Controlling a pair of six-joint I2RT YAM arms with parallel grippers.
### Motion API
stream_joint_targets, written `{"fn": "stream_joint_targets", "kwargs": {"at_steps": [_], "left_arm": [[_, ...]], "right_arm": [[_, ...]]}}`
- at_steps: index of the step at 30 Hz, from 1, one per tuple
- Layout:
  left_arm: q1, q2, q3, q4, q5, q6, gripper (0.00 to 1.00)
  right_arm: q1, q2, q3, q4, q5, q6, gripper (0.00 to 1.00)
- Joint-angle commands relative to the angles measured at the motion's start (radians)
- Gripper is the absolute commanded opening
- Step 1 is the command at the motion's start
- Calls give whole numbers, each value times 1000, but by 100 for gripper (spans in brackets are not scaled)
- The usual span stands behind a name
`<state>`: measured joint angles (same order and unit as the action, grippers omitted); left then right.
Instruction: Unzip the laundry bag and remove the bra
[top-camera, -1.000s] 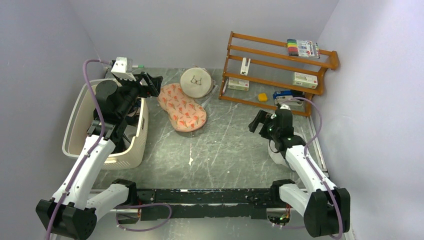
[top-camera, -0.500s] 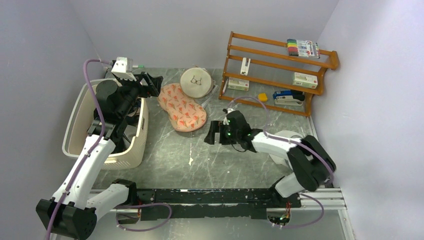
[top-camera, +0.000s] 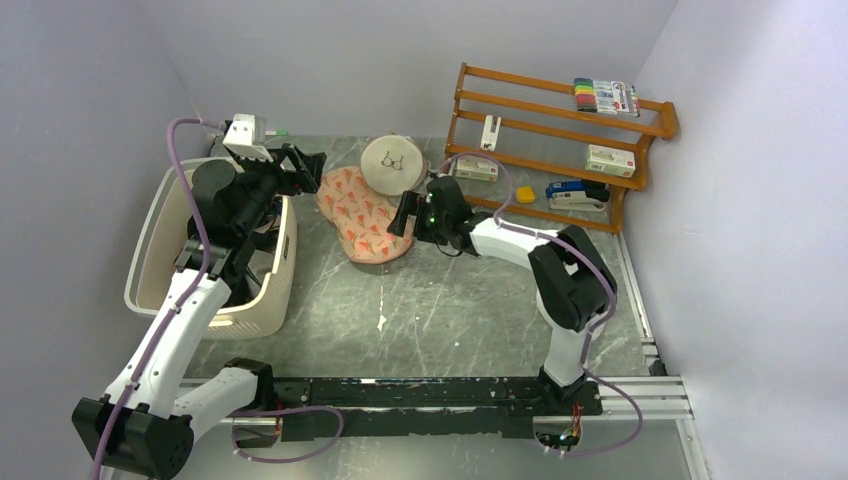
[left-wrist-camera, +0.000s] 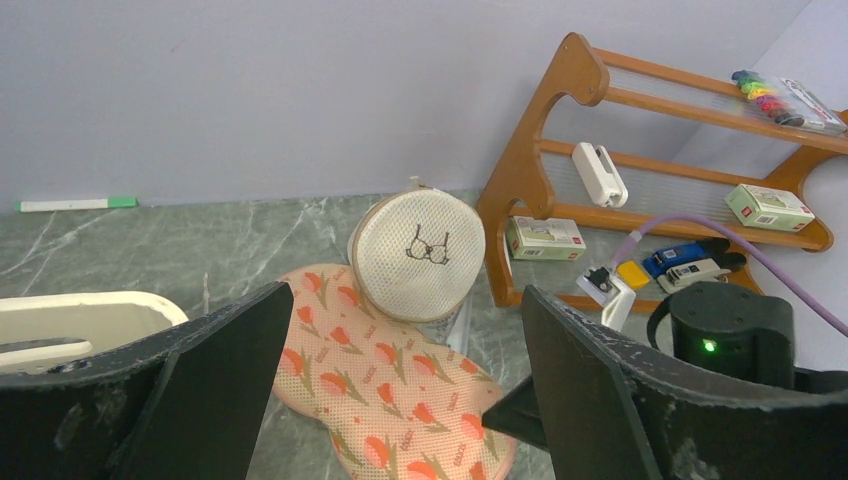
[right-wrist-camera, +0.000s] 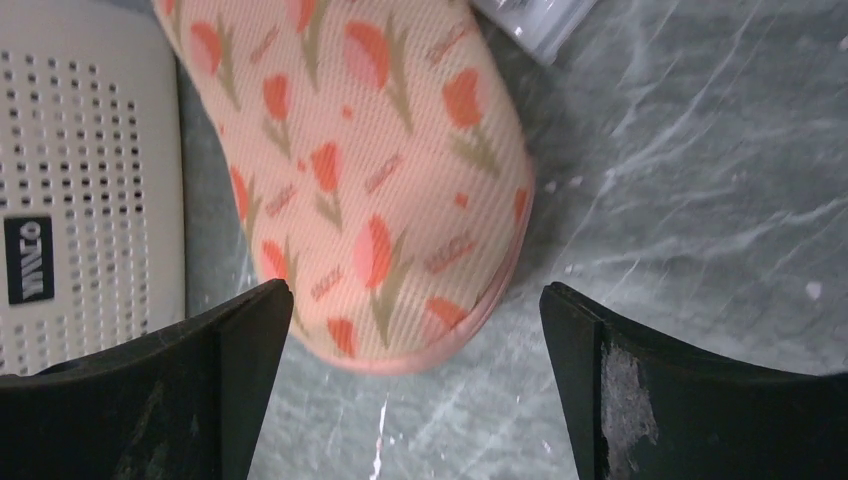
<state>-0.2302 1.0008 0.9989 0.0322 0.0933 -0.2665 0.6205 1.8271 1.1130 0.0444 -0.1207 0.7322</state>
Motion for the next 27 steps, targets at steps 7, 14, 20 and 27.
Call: {"fn": "stream_joint_targets", "kwargs": {"at_steps": [7,14,20,27], "left_arm": [[9,-9,12,18,29,4,97],[9,-10,14,18,35,1,97],[9,-9,13,23,41,-2,97],[9,-3,15,21,45,-5,96]], "right_arm": [[-30,128,98,52,-8,83,82],[-28,110,36,119,-78,84,60],[-24,39,-87,173,-158,82,33],[-21,-127,-261,113,-171,3,25]]}}
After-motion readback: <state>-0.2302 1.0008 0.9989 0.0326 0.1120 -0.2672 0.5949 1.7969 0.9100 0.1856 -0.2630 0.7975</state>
